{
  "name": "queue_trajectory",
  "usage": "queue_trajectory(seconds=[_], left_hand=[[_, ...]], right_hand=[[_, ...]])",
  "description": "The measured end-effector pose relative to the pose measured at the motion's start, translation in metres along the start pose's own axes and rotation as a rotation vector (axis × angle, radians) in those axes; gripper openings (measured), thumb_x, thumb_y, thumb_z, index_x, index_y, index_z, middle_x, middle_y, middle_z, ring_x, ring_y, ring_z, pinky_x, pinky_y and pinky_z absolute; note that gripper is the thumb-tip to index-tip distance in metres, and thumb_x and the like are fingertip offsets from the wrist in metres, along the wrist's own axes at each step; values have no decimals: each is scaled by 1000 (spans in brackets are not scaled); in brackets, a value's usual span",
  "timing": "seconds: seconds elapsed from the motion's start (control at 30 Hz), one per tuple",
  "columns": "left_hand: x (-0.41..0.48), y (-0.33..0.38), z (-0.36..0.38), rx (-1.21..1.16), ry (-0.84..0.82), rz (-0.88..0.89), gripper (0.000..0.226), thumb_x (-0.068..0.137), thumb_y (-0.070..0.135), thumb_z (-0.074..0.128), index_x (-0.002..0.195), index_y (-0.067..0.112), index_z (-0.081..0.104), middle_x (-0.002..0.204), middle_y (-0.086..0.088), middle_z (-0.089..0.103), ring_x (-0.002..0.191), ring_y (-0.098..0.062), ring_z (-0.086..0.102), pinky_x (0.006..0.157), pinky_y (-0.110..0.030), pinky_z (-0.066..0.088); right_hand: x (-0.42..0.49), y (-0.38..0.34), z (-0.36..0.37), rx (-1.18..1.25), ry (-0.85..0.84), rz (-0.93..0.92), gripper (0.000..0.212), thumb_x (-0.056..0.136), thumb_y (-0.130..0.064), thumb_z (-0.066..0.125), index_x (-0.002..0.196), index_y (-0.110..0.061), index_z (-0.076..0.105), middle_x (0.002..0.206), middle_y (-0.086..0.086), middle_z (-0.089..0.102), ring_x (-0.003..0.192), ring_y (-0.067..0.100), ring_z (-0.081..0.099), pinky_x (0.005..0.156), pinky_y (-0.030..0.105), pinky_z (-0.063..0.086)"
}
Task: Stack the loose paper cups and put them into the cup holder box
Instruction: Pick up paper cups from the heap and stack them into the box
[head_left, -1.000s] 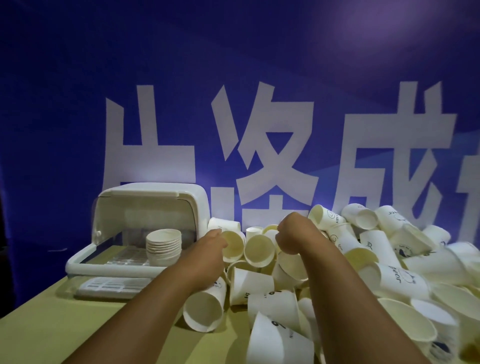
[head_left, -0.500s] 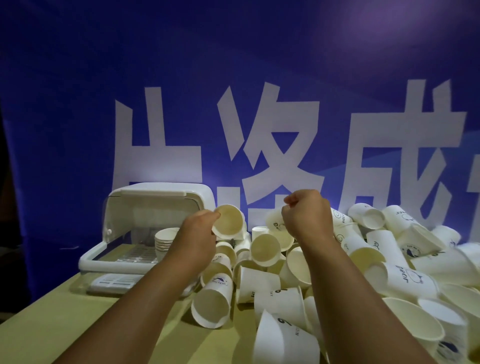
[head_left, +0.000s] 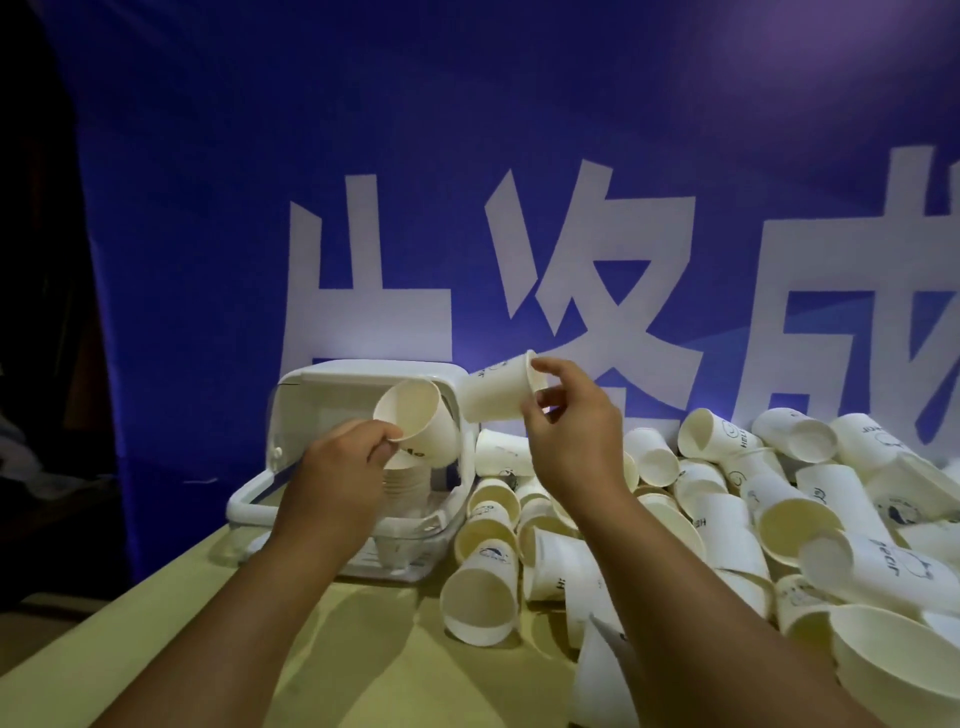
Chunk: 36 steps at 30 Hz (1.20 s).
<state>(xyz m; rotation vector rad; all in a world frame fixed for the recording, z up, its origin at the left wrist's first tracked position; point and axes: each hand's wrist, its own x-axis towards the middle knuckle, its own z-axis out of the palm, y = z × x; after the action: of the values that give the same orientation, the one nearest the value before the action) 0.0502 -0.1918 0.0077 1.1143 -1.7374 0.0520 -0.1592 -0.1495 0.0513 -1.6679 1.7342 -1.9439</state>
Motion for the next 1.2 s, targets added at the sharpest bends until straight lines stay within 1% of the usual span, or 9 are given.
queue_trajectory(seconds=[0.2,0.43,0.53,0.63,0.73,0.93,1.03,1.1,1.2], left_hand=[[3,-12,-2,82,99,-11,14,104,16,50,104,17,64,100,5,57,91,-19,57,73,-36,53],[6,-20,4,245,-110,-81,9,104,17,50,99,24,52,106,1,51,92,-17,52,73,-30,49],[2,-18,9,196,-214,-149,11,104,21,50,111,28,46,123,1,44,108,-21,49,87,-36,52],[-3,-19,20,198,-311,-137,28,105,33,48,133,29,46,146,6,37,125,-19,48,105,-41,50],[-3,-16,27,99,-294,-135,38,98,38,59,130,32,38,139,4,47,115,-14,56,100,-40,55],[-8,-18,30,32,-176,-40,108,88,40,75,139,53,-19,152,-7,42,119,-20,58,97,-41,56],[-9,-19,33,77,-142,42,114,89,42,72,136,64,-29,153,-12,38,119,-20,58,95,-44,57],[-8,-20,35,71,-157,38,106,91,39,70,145,62,-18,153,-8,37,123,-20,55,96,-42,56],[-5,-23,40,86,-177,-33,72,94,39,66,155,38,26,152,-1,41,133,-18,46,104,-37,50]], right_hand=[[-15,-3,21,46,-37,-29,26,93,-22,68,118,-22,70,108,-7,69,91,9,63,88,26,55],[-21,-4,33,53,29,-100,23,92,-21,68,114,-23,73,111,-6,69,92,6,59,85,18,48],[-22,-4,38,16,1,-131,21,92,-21,69,112,-23,74,111,-6,69,94,8,59,79,11,43],[-25,-5,43,-39,-59,-156,19,92,-21,68,111,-22,74,113,-6,68,94,6,57,75,5,36],[-28,-7,45,-157,-148,-239,19,95,-21,63,112,-21,74,115,-6,66,92,3,51,75,3,32],[-29,-10,43,-403,-330,-304,22,95,-16,63,115,-20,71,145,-2,41,119,15,52,83,5,32],[-30,-11,47,-423,-432,-312,27,93,-12,64,119,-19,70,129,0,51,110,14,55,89,14,41],[-32,-10,52,-372,-456,-273,32,92,-11,67,122,-21,68,124,0,59,106,14,58,96,23,47],[-34,-4,57,-358,-517,-193,44,90,-7,68,130,-24,62,125,1,66,107,18,64,100,34,50]])
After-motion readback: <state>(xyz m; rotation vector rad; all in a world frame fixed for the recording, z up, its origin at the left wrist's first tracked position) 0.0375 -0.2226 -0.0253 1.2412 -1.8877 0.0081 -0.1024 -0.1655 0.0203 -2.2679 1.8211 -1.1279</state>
